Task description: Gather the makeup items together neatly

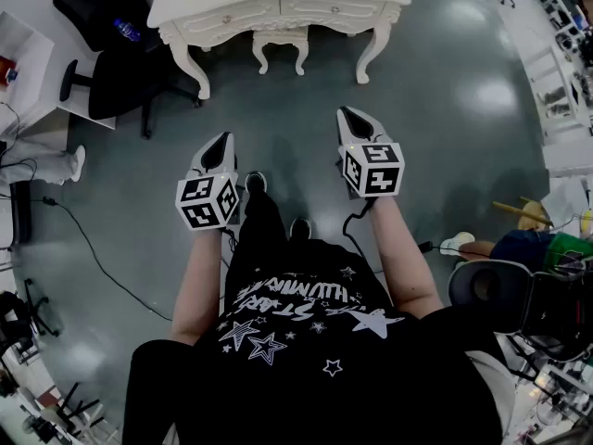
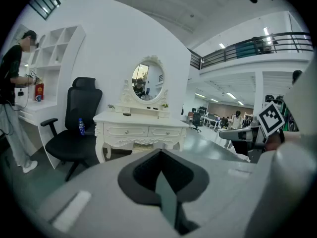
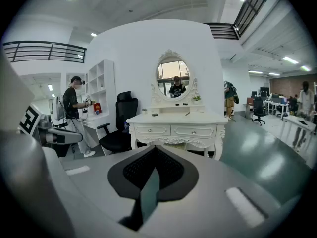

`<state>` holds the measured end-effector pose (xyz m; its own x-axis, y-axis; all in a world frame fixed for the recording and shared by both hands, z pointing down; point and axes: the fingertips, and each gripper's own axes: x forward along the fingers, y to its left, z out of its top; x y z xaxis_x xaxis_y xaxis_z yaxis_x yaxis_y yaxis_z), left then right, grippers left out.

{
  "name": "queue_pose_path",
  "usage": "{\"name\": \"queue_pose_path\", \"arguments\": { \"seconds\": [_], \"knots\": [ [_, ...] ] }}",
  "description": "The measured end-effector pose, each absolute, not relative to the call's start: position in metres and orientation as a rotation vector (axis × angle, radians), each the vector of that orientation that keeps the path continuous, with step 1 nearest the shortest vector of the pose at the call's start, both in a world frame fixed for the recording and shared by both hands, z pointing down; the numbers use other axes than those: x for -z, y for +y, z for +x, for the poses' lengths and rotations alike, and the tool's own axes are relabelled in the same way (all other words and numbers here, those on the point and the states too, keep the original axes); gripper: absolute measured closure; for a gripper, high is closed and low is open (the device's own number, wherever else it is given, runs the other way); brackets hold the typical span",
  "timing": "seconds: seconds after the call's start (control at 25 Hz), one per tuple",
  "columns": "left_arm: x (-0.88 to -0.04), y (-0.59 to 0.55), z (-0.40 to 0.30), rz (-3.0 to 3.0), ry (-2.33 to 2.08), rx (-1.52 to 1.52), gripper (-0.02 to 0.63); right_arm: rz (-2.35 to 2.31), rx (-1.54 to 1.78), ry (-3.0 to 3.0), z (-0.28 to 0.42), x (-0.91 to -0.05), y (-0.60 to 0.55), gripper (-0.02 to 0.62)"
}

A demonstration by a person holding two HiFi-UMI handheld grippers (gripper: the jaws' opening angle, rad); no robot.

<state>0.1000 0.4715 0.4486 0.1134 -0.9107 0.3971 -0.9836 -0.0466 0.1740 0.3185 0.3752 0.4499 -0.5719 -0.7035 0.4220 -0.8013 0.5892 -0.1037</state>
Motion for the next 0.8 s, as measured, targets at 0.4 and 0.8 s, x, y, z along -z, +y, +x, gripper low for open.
{"name": "queue_pose_path", "arguments": {
  "seconds": [0.4, 0.8],
  "knots": [
    [-0.449, 0.482, 0.114, 2.010, -1.826, -0.275, 0.606, 1.221, -0.403, -2.490, 0.330, -0.447, 0.384, 0.566],
    [-0.447, 0.469, 0.104, 2.010, -1.831, -0.264, 0.606, 1.258, -0.445, -2.522, 0.319, -0.444, 0.367, 0.565]
  ]
}}
